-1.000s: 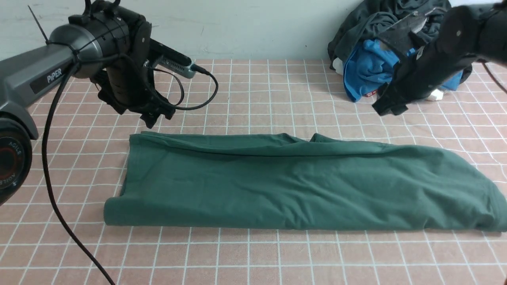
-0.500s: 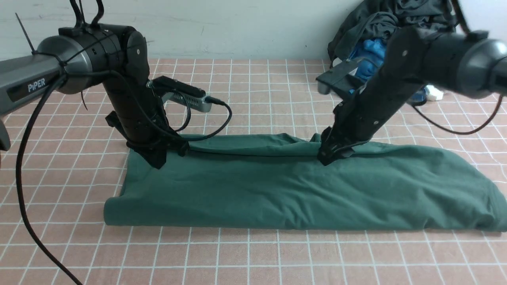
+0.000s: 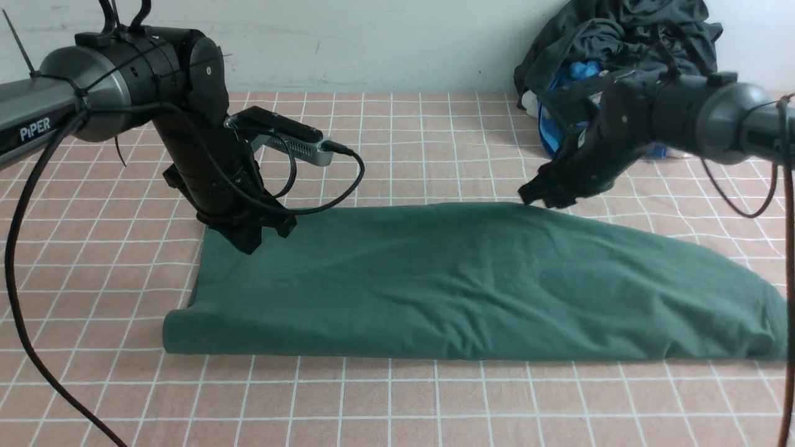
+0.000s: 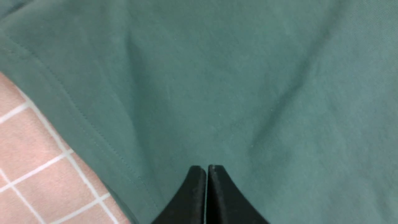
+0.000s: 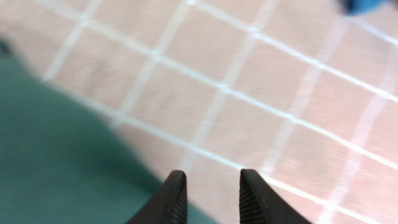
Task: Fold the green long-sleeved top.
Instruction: Use both arms to drag the lower edge of the fabric forward and fold it over the upper edge, then use the right arm to clamp the right edge of the fabric, then use the right arm to drag the right edge of the fabric to the left and folds it over the left edge
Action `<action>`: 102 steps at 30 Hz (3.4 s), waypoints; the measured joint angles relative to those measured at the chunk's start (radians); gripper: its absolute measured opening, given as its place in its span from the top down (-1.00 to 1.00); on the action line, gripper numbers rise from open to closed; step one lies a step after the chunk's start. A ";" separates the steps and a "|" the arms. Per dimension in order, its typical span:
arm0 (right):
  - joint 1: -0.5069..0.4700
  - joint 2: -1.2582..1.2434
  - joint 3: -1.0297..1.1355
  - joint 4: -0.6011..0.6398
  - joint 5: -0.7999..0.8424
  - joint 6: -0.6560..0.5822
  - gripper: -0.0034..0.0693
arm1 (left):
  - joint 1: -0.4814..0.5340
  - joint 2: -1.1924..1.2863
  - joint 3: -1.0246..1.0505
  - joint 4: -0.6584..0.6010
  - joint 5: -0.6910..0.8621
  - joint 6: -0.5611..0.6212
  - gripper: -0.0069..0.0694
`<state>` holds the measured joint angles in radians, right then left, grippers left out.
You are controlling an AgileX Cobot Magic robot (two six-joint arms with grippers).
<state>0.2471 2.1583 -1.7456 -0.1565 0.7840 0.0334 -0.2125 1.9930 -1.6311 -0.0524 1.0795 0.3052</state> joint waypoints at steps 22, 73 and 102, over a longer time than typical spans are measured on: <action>-0.213 -0.616 0.548 -0.024 0.117 0.104 0.23 | 0.000 -0.792 0.697 0.006 -0.395 -0.056 0.83; -0.394 -0.670 0.665 -0.024 -0.032 0.141 0.88 | 0.000 -1.343 0.951 0.025 -0.398 -0.089 0.83; 0.507 -0.144 -0.190 0.029 0.214 0.033 0.88 | 0.000 -1.343 0.951 0.025 -0.397 -0.089 0.83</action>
<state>0.7544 2.0145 -1.9356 -0.1278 0.9980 0.0661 -0.2125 0.6498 -0.6806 -0.0269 0.6829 0.2165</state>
